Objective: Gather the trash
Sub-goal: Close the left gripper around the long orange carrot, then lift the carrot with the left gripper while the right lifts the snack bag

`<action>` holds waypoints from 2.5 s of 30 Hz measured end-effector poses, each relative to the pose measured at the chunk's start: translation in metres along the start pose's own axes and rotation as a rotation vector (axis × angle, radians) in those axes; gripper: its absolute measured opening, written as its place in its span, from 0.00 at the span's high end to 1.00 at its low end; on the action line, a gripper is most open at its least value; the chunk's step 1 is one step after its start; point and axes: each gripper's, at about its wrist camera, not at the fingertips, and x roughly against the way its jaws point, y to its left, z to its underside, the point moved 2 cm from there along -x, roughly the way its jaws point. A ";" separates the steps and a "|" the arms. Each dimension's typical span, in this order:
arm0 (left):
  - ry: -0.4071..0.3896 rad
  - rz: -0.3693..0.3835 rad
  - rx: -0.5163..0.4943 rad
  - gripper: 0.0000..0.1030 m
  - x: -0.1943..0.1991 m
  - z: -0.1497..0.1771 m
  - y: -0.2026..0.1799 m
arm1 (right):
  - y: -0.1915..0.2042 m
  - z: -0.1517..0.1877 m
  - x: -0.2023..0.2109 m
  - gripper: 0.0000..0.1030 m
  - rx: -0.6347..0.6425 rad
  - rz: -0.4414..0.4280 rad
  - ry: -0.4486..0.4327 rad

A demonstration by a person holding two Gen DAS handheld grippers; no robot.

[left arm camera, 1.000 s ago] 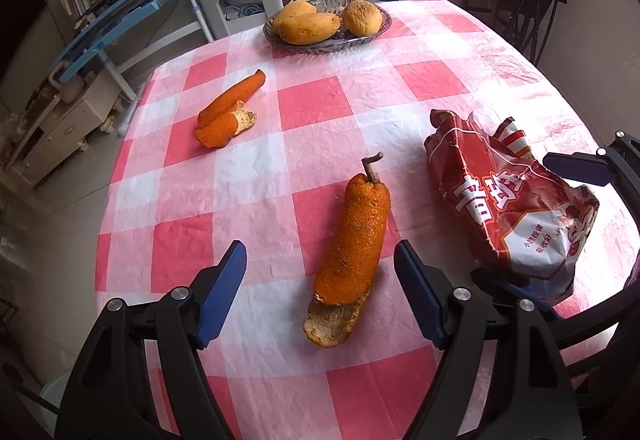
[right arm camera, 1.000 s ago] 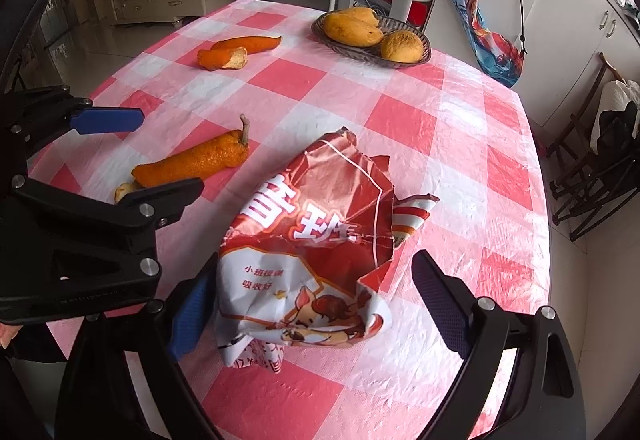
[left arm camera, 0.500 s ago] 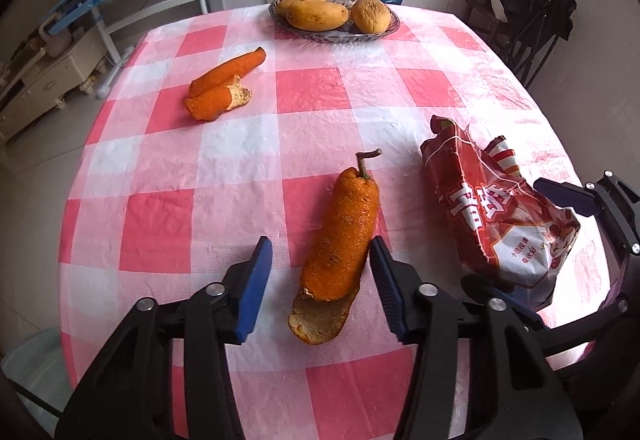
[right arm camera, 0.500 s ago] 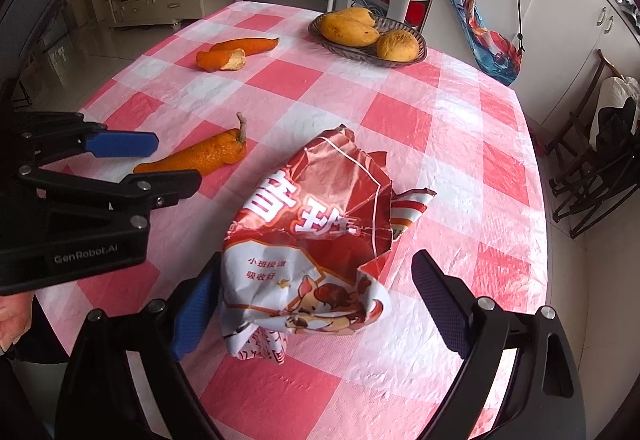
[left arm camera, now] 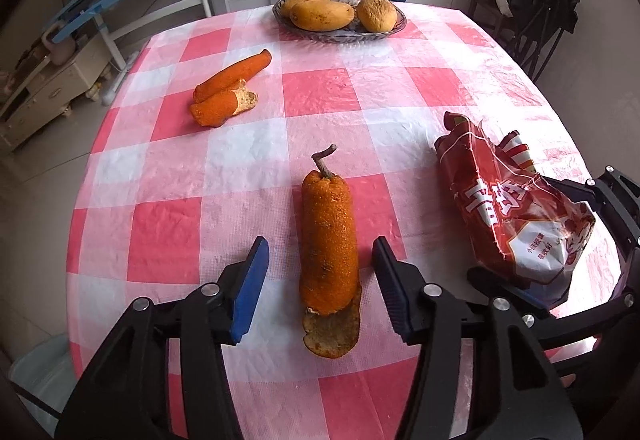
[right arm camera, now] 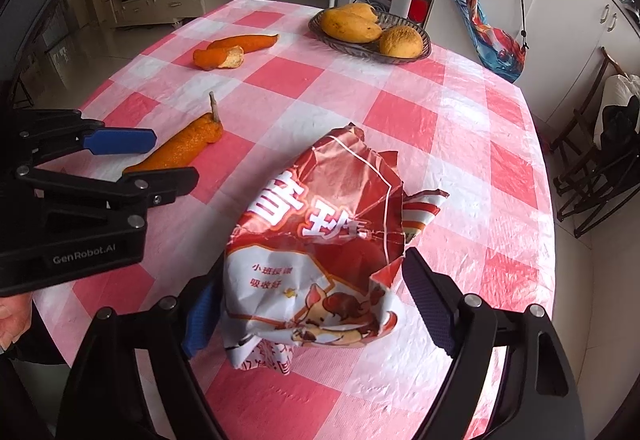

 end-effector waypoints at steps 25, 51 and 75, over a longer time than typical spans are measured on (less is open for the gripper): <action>0.003 -0.017 0.002 0.37 -0.003 -0.001 0.003 | 0.002 -0.001 -0.003 0.13 0.005 -0.001 0.000; -0.022 -0.014 0.018 0.69 0.000 -0.003 0.006 | 0.007 -0.006 0.009 0.40 0.018 -0.051 -0.055; -0.143 -0.013 -0.036 0.79 0.026 -0.008 -0.005 | 0.003 -0.008 0.015 0.62 -0.030 -0.100 -0.082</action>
